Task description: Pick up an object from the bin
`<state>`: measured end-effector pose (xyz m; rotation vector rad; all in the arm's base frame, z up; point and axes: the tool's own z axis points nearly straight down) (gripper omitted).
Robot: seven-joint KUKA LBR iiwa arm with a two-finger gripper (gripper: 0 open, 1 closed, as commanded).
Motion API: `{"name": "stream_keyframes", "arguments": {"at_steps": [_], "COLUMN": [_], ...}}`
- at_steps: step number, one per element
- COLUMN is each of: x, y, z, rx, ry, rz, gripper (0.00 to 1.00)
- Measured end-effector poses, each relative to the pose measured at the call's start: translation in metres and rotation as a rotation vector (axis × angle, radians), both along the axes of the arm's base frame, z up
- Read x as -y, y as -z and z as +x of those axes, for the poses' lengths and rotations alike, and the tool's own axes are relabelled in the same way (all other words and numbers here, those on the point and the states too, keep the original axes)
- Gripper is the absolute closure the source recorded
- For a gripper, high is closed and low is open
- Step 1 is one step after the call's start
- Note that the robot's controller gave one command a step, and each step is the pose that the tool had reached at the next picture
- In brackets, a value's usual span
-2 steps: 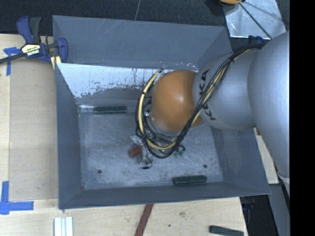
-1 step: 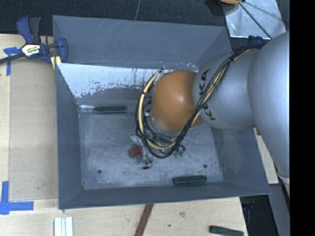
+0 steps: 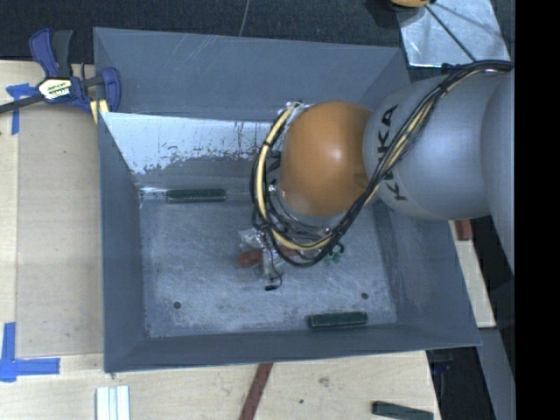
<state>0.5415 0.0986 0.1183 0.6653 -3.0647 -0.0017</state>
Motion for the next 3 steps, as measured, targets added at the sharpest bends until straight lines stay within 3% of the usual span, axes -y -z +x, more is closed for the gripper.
{"name": "stream_keyframes", "arguments": {"at_steps": [1,2,3], "x": [0.001,-0.013,0.005], "y": [-0.023,-0.035,-0.150], "z": [0.006,0.007,-0.037], "rx": [0.004,0.016,0.008], "ry": [-0.028,-0.085,0.012], "rz": [0.000,0.002,0.001], "gripper": [1.00,1.00,1.00]}}
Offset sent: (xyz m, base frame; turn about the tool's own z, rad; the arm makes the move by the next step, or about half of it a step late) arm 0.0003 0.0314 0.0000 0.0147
